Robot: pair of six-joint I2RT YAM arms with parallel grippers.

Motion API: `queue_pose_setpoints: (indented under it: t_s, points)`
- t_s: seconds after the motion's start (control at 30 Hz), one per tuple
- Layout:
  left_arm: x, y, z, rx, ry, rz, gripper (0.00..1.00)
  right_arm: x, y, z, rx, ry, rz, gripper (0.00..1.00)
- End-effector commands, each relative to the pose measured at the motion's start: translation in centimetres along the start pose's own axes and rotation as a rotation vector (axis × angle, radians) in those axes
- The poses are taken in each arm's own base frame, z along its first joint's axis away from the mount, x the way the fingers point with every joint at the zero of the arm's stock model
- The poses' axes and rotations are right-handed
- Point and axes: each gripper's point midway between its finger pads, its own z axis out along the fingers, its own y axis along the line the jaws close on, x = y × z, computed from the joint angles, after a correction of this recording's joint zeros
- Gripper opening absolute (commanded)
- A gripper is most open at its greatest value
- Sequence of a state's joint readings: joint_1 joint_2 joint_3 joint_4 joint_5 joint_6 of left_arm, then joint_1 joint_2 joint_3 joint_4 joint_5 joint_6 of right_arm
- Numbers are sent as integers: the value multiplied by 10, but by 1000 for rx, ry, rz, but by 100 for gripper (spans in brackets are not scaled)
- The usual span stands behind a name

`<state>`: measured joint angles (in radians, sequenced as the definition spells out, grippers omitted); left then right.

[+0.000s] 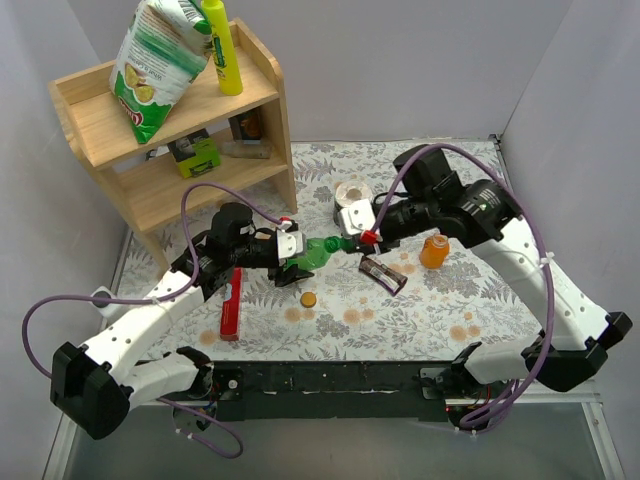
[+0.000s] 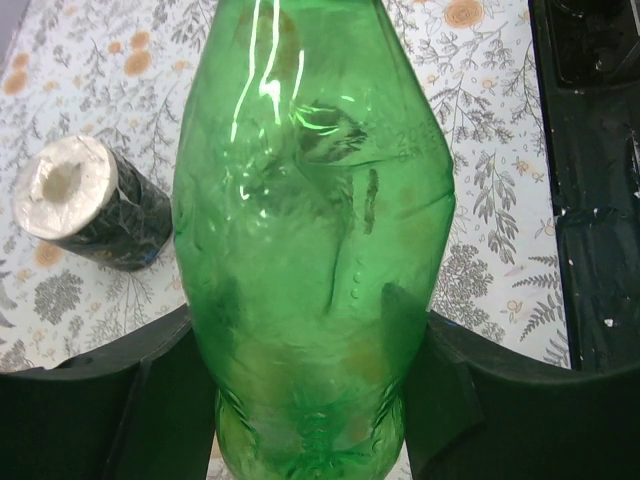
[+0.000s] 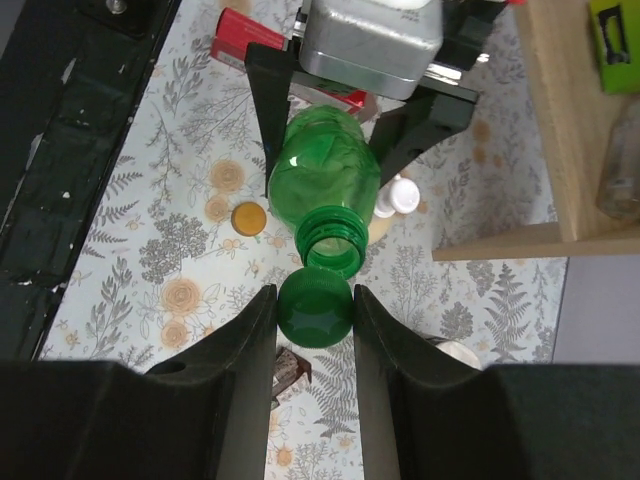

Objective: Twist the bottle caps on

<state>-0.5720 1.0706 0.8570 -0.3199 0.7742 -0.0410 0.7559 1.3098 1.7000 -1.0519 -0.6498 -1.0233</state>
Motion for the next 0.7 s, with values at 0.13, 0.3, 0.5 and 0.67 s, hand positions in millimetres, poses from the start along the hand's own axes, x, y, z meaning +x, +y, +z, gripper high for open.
queue_pose_setpoints:
  t_s: [0.13,0.3,0.5,0.67]
  points:
    - [-27,-2,3,-25,-91,91,0,-10,2,6,-8,33,-80,31]
    - [-29,-2,2,-31,-93,100,0,-9,-6,10,32,43,-111,30]
    - [-30,-3,2,-26,-97,114,0,-13,-6,15,23,13,-118,31]
    - [-31,-1,3,-32,-105,127,0,-9,4,19,-19,15,-123,31]
